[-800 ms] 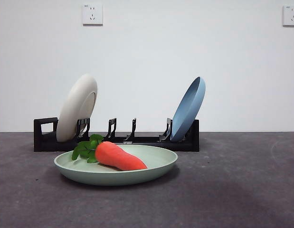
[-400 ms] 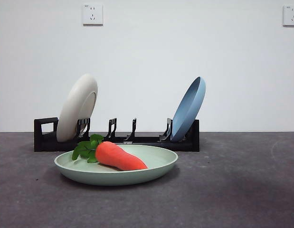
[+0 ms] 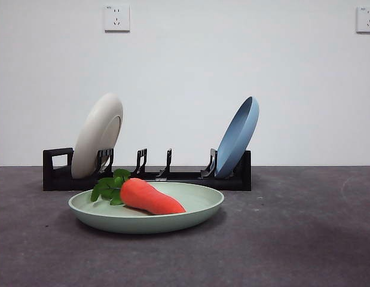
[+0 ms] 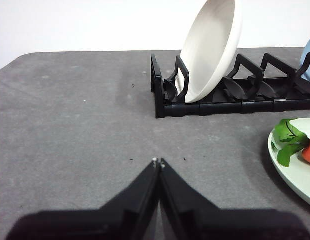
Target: Take the green plate from the plate rack,put the plate on the table,take the carrot from the table,put the carrot in the plate
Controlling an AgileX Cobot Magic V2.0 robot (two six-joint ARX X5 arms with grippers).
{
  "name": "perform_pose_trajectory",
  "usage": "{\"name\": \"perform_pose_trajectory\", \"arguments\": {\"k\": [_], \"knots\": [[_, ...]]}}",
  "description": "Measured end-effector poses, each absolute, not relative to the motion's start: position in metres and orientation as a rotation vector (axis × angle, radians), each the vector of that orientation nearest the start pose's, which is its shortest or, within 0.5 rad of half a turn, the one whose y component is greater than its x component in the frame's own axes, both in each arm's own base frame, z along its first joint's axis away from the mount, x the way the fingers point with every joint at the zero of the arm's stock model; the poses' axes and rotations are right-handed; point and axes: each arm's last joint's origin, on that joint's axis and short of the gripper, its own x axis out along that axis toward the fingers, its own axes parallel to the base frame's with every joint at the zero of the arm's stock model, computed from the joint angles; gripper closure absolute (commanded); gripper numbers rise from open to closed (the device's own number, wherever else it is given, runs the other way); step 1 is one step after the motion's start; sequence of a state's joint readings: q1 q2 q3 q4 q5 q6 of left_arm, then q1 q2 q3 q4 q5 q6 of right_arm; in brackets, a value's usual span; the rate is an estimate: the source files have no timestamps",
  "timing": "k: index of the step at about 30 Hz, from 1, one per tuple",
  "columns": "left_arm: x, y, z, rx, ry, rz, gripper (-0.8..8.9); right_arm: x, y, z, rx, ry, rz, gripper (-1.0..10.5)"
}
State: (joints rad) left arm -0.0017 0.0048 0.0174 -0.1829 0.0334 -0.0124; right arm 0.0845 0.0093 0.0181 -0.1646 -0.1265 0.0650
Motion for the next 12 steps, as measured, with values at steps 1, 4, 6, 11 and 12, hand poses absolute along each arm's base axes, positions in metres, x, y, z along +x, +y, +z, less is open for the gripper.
{"name": "perform_pose_trajectory", "arguments": {"k": [1, 4, 6, 11, 12], "knots": [[0.0955, -0.0011, 0.1514, -0.015, 0.171, -0.034, 8.16, 0.0950, 0.0117, 0.1534, 0.070, 0.160, 0.205, 9.5], [0.0955, -0.0011, 0.1514, -0.015, 0.171, -0.034, 8.16, 0.0949, 0.0117, 0.1535, 0.087, 0.160, 0.204, 9.5], [0.0955, -0.0011, 0.1514, -0.015, 0.171, -0.034, 8.16, 0.0949, 0.0117, 0.1535, 0.093, 0.161, 0.204, 9.5], [0.0955, -0.0011, 0.1514, -0.015, 0.171, -0.034, 8.16, 0.0949, 0.0117, 0.1534, 0.097, 0.162, 0.204, 9.5], [0.0955, -0.0011, 0.1514, -0.015, 0.171, -0.034, 8.16, 0.0949, 0.0117, 0.1534, 0.097, 0.162, 0.204, 9.5]]}}
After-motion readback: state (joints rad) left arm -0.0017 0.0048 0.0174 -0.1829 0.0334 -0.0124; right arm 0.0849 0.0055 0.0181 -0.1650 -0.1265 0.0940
